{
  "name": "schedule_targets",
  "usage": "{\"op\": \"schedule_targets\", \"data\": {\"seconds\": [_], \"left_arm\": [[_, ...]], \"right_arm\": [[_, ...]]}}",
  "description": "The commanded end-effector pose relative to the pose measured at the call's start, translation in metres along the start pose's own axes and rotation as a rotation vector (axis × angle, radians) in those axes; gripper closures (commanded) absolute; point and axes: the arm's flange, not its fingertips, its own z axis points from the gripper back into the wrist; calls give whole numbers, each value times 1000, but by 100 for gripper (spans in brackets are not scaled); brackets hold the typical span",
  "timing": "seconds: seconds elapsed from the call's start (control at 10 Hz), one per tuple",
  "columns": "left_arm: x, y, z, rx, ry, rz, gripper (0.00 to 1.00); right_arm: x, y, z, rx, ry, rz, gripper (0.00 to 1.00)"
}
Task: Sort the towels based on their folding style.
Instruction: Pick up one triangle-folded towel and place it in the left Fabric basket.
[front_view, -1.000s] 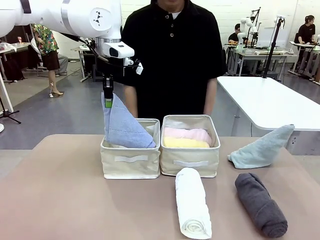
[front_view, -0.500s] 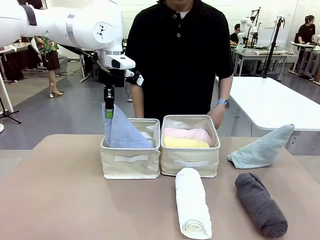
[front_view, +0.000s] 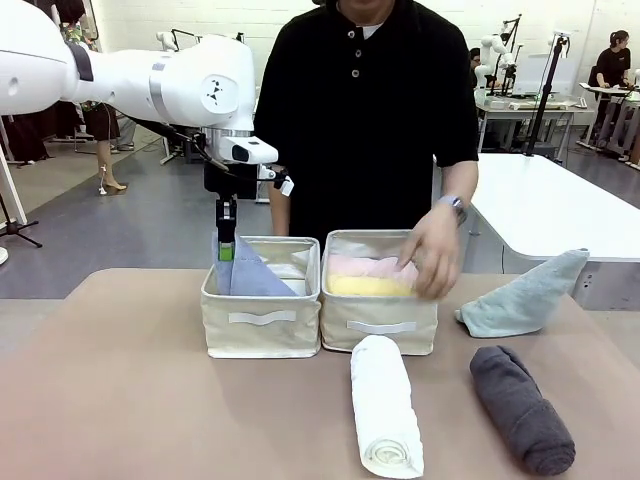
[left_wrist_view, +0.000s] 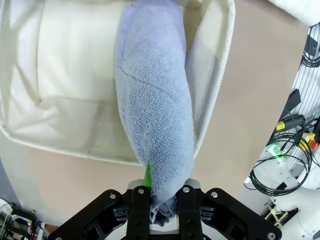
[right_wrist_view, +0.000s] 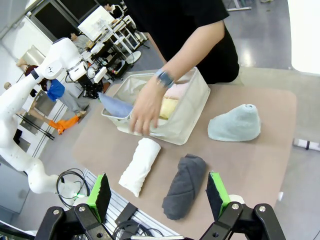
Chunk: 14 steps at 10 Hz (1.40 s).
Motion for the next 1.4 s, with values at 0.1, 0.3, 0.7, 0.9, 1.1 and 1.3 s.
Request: {"op": "schedule_targets", "data": {"seconds": [0.1, 0.3, 0.7, 0.9, 1.1, 1.3], "left_arm": [[-4, 9, -17, -47, -49, -92, 84], [-4, 16, -30, -62, -27, -111, 84], [-3, 15, -32, -101, -14, -123, 29], [-4, 14, -32, -105, -15, -129, 0], [-5, 14, -32, -104, -12, -130, 7], [-5, 13, -31, -108, -12, -128, 0]], "right_arm": [[2, 1, -1, 27, -19, -4, 0], [2, 1, -1, 27, -19, -4, 0], [2, 1, -1, 27, -19, -4, 0], [2, 1, -1, 27, -19, -4, 0], [2, 1, -1, 27, -19, -4, 0], [2, 1, -1, 27, -19, -4, 0]]}}
